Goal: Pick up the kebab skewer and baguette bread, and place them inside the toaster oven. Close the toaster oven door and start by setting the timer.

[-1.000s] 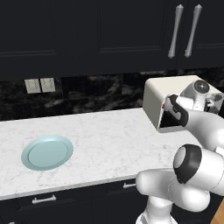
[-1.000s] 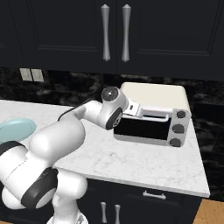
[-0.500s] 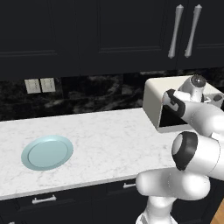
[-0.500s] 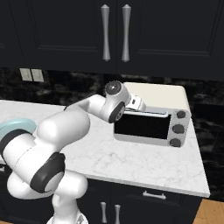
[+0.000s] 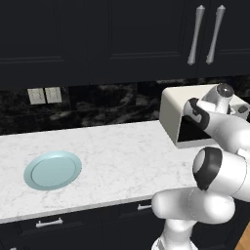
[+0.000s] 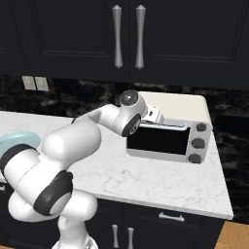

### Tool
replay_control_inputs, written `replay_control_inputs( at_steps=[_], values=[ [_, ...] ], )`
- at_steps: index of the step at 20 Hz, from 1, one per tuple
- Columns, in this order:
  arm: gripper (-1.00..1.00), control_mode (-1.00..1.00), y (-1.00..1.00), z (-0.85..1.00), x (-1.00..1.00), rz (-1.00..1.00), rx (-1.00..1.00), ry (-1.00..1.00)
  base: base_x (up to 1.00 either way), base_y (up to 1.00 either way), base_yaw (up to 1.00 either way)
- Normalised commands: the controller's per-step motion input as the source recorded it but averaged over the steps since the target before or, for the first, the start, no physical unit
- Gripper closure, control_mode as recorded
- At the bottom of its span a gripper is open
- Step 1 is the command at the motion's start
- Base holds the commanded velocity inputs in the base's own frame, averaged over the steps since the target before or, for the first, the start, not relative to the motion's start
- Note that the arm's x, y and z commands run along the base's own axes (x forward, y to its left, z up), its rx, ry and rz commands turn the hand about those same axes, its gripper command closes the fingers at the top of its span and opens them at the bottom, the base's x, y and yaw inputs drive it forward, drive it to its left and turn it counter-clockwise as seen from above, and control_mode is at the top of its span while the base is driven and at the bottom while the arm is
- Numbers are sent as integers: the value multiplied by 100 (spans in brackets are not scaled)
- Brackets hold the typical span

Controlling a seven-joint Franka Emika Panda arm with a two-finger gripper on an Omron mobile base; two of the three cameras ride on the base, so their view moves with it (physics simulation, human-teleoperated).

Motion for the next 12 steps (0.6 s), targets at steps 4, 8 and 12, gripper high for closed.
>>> replay_control_inputs(
  at_steps=[4, 8, 12],
  values=[
    [-100, -100, 0, 39, -8, 0, 0, 0, 0, 0, 0],
    [-100, -100, 0, 42, -19, 0, 0, 0, 0, 0, 0],
    [-100, -100, -1, 14, -61, 0, 0, 0, 0, 0, 0]
  ],
)
